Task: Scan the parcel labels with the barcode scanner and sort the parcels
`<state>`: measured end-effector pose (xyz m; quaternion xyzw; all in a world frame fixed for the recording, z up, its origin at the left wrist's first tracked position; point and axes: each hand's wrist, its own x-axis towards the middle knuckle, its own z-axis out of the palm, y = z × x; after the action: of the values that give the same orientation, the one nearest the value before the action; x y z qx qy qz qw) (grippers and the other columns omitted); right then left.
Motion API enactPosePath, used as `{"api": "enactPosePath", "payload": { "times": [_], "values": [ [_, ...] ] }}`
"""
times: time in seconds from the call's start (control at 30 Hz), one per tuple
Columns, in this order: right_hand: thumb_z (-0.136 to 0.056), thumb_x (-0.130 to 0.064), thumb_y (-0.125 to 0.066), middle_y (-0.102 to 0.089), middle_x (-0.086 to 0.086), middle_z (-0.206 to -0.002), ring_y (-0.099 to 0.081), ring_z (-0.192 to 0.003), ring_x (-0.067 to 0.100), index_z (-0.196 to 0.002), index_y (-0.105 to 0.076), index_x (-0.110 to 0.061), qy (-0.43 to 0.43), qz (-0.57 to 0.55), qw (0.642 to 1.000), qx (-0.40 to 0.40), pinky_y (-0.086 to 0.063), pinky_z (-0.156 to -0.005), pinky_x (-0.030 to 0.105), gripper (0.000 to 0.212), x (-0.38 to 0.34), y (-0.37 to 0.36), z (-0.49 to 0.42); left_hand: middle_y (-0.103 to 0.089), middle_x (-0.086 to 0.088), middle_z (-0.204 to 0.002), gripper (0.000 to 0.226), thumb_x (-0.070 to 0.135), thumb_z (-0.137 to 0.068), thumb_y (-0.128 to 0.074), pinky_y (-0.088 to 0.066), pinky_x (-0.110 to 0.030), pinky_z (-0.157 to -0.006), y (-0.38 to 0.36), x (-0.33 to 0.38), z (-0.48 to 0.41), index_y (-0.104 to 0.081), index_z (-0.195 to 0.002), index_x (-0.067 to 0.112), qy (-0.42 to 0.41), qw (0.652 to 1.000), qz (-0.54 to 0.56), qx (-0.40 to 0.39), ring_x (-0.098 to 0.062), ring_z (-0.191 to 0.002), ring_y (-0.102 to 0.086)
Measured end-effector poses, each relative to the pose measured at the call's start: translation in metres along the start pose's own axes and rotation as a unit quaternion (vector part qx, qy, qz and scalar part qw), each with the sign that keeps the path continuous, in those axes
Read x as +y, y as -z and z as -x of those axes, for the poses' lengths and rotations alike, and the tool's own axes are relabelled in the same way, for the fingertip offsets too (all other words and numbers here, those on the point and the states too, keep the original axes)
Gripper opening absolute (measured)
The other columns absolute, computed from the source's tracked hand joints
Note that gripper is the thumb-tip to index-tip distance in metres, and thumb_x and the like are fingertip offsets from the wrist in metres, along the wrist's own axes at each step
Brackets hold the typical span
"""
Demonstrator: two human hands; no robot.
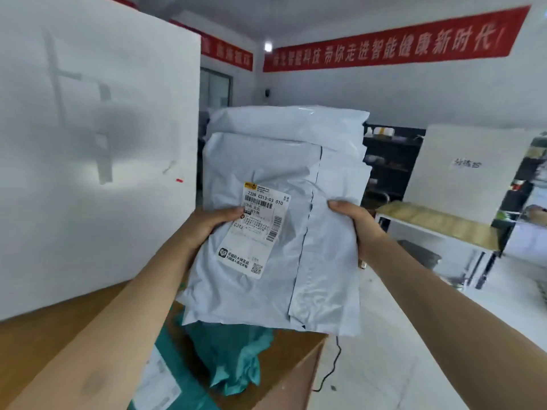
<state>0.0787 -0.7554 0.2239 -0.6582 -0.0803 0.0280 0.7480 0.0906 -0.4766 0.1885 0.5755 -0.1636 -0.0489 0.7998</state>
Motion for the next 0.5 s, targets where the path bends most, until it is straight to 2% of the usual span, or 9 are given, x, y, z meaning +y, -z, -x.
{"api": "enactPosePath", "payload": {
  "times": [0.07, 0.13, 0.17, 0.27, 0.3, 0.37, 0.43, 0.5],
  "values": [
    [-0.064, -0.028, -0.074, -0.076, 0.008, -0.084, -0.073, -0.075, 0.023, -0.08, -0.08, -0.015, 0.013, 0.003, 1.0, 0.02, -0.058, -0.068, 0.03, 0.021, -0.019, 0.064, 0.01, -0.071, -0.017, -0.108, 0.046, 0.014, -0.067, -0.075, -0.054, -0.042, -0.092, -0.063, -0.015, -0.03, -0.068, -0.111, 0.004, 0.01, 1.0, 0.005, -0.018, -0.03, -0.095, -0.07],
    [-0.05, -0.033, -0.085, -0.074, 0.012, -0.096, -0.072, -0.085, 0.027, -0.095, -0.077, -0.012, 0.022, 0.004, 0.998, 0.06, -0.056, -0.08, 0.036, 0.05, -0.033, 0.123, 0.015, -0.072, -0.016, -0.104, 0.043, 0.014, -0.066, -0.077, -0.056, -0.039, -0.088, -0.115, -0.027, -0.065, -0.069, -0.107, 0.003, -0.007, 1.0, -0.008, -0.024, -0.029, -0.092, -0.071],
    [-0.047, -0.032, -0.086, -0.074, 0.012, -0.096, -0.071, -0.085, 0.027, -0.098, -0.075, -0.012, 0.022, 0.003, 0.997, 0.074, -0.055, -0.082, 0.037, 0.055, -0.038, 0.148, 0.016, -0.072, -0.017, -0.105, 0.047, 0.017, -0.064, -0.081, -0.057, -0.037, -0.084, -0.137, -0.031, -0.081, -0.07, -0.107, 0.003, -0.015, 0.999, -0.017, -0.032, -0.031, -0.094, -0.07],
    [-0.062, -0.027, -0.071, -0.075, 0.006, -0.076, -0.072, -0.067, 0.021, -0.074, -0.078, -0.015, 0.052, -0.021, 0.993, 0.108, -0.057, -0.068, 0.029, 0.019, -0.046, 0.223, 0.017, -0.073, -0.016, -0.102, 0.045, 0.021, -0.056, -0.084, -0.058, -0.029, -0.07, -0.198, -0.05, -0.133, -0.074, -0.098, 0.008, -0.016, 0.996, -0.027, -0.089, -0.029, -0.091, -0.071],
    [-0.064, -0.027, -0.068, -0.075, 0.005, -0.074, -0.072, -0.066, 0.02, -0.069, -0.079, -0.016, 0.058, -0.028, 0.991, 0.115, -0.057, -0.069, 0.03, 0.017, -0.047, 0.246, 0.013, -0.073, -0.015, -0.102, 0.043, 0.02, -0.057, -0.084, -0.057, -0.028, -0.069, -0.214, -0.057, -0.151, -0.074, -0.098, 0.009, -0.015, 0.995, -0.027, -0.099, -0.028, -0.09, -0.072],
    [-0.066, -0.026, -0.066, -0.075, 0.005, -0.074, -0.072, -0.066, 0.019, -0.069, -0.079, -0.017, 0.07, -0.031, 0.989, 0.124, -0.057, -0.072, 0.031, 0.016, -0.047, 0.287, 0.002, -0.072, -0.015, -0.106, 0.059, 0.026, -0.052, -0.088, -0.057, -0.03, -0.072, -0.243, -0.075, -0.187, -0.071, -0.106, 0.009, -0.014, 0.993, -0.033, -0.116, -0.03, -0.095, -0.07],
    [-0.067, -0.023, -0.067, -0.075, 0.005, -0.072, -0.072, -0.064, 0.019, -0.068, -0.078, -0.017, 0.078, -0.036, 0.989, 0.122, -0.059, -0.065, 0.028, 0.012, -0.045, 0.326, -0.015, -0.071, -0.015, -0.11, 0.077, 0.033, -0.045, -0.09, -0.056, -0.035, -0.079, -0.267, -0.095, -0.226, -0.067, -0.114, 0.007, -0.01, 0.99, -0.044, -0.131, -0.031, -0.1, -0.069],
    [-0.067, -0.019, -0.069, -0.074, 0.005, -0.069, -0.071, -0.06, 0.018, -0.064, -0.078, -0.017, 0.084, -0.032, 0.988, 0.125, -0.059, -0.059, 0.025, 0.01, -0.046, 0.361, -0.041, -0.07, -0.015, -0.111, 0.085, 0.037, -0.04, -0.092, -0.052, -0.04, -0.089, -0.285, -0.114, -0.269, -0.066, -0.116, 0.008, -0.008, 0.99, -0.049, -0.13, -0.033, -0.102, -0.068]
  ]
}}
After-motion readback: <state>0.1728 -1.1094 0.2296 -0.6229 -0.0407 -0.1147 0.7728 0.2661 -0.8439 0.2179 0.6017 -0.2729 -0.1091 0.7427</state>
